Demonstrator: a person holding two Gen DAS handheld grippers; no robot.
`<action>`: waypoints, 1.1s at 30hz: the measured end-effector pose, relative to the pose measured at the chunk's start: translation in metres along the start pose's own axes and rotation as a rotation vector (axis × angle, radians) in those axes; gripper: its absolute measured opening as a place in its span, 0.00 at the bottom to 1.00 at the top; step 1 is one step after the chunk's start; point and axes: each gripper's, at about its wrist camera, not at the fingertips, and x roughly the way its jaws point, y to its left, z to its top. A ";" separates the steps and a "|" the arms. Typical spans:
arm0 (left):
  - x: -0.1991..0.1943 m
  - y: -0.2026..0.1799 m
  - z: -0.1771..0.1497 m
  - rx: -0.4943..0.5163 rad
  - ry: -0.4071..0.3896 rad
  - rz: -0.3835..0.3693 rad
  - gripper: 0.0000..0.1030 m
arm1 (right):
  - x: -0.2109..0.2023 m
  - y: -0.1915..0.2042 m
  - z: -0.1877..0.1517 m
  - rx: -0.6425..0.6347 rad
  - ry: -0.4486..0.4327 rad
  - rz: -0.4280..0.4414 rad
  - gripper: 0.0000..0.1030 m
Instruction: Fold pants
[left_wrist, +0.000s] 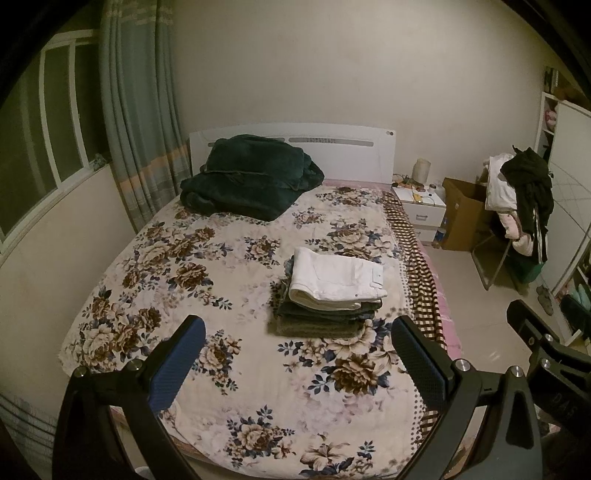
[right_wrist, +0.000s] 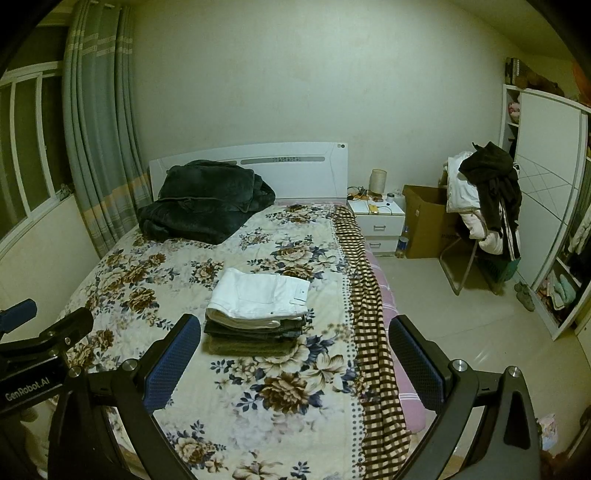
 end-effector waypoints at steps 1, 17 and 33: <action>0.000 0.001 0.000 -0.001 0.000 0.000 1.00 | 0.000 0.000 0.000 0.001 0.000 -0.001 1.00; -0.005 0.004 0.000 -0.006 0.002 0.008 1.00 | 0.005 -0.003 -0.006 -0.011 0.011 0.005 1.00; -0.010 0.003 -0.002 -0.002 -0.005 0.006 1.00 | 0.004 -0.002 -0.013 -0.017 0.020 0.009 1.00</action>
